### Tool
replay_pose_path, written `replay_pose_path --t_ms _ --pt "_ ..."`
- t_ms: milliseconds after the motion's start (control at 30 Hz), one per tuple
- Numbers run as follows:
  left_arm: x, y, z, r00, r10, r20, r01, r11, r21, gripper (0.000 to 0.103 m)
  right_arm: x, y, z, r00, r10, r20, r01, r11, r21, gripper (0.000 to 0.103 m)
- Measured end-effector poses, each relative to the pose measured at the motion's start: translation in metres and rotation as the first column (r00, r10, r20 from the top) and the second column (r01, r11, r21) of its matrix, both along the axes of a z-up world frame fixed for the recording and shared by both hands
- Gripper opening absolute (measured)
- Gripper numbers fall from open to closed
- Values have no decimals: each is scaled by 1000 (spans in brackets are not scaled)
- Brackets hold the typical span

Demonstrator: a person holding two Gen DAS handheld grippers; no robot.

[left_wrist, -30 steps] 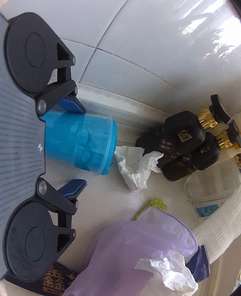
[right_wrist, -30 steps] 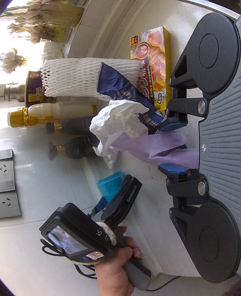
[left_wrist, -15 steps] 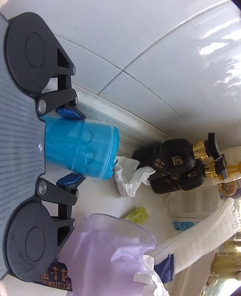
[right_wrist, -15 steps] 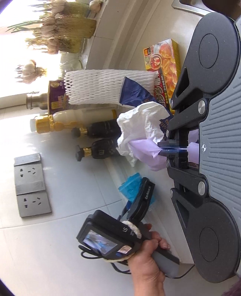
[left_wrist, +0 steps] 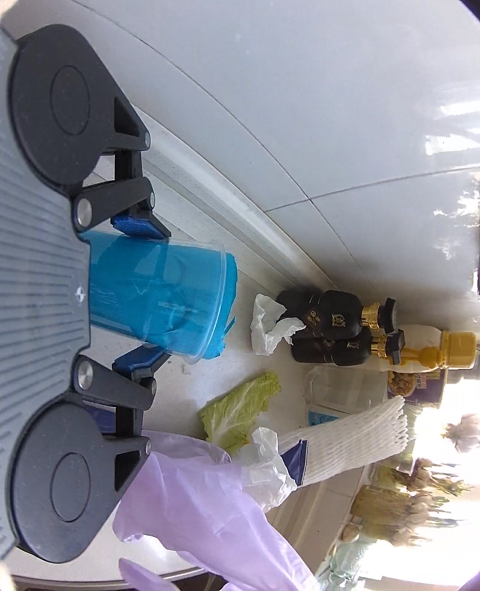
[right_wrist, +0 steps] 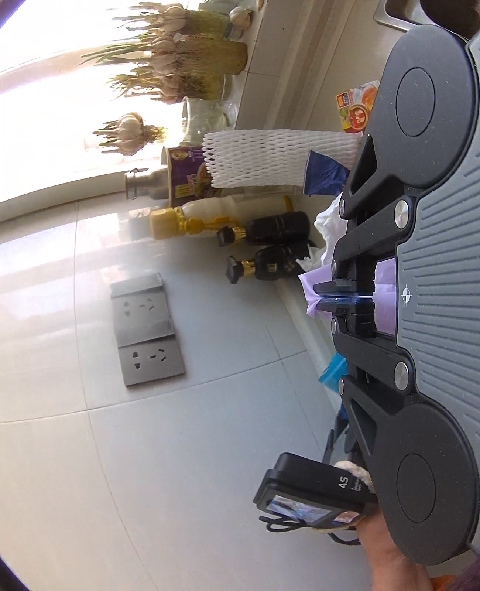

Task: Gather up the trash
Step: 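Lift the blue cup with the left gripper while the right gripper lifts the purple glove, then carry the blue cup and purple glove down over the cream bin with both grippers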

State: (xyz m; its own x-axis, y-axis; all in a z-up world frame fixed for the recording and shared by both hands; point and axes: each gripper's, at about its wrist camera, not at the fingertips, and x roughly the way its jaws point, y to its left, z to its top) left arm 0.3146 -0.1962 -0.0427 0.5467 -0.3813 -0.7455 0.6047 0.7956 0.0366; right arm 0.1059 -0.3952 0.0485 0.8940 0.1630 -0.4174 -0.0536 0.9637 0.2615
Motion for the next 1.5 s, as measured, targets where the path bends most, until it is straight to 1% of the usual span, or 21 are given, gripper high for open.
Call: replay_pose_path --t_ms 167,333,633,967,1133,1300,1500 --pt "-17 21 9 999 33 -20 -34 999 -31 55 -8 9 12 1000 16 21 -16 1000 -5 0" --pt "-29 38 15 997 60 -51 -62 997 -43 55 -18 17 18 999 34 26 -34 999 -2 0" --pt "-53 82 17 983 140 -116 -149 986 -69 56 -37 34 22 997 73 24 -74 997 20 0" --pt "-84 132 9 948 245 -203 -269 958 -99 56 -60 59 21 993 118 3 -118 992 54 0" --pt "-100 152 -2 929 282 -239 -311 946 -94 56 -70 75 16 989 150 -13 -149 987 61 0" --pt "-112 172 -13 902 326 -284 -364 927 -91 56 -78 89 12 982 187 -33 -184 980 74 0" --pt "-126 193 -28 875 364 -318 -407 910 -78 56 -87 107 8 970 237 -53 -232 969 82 0"
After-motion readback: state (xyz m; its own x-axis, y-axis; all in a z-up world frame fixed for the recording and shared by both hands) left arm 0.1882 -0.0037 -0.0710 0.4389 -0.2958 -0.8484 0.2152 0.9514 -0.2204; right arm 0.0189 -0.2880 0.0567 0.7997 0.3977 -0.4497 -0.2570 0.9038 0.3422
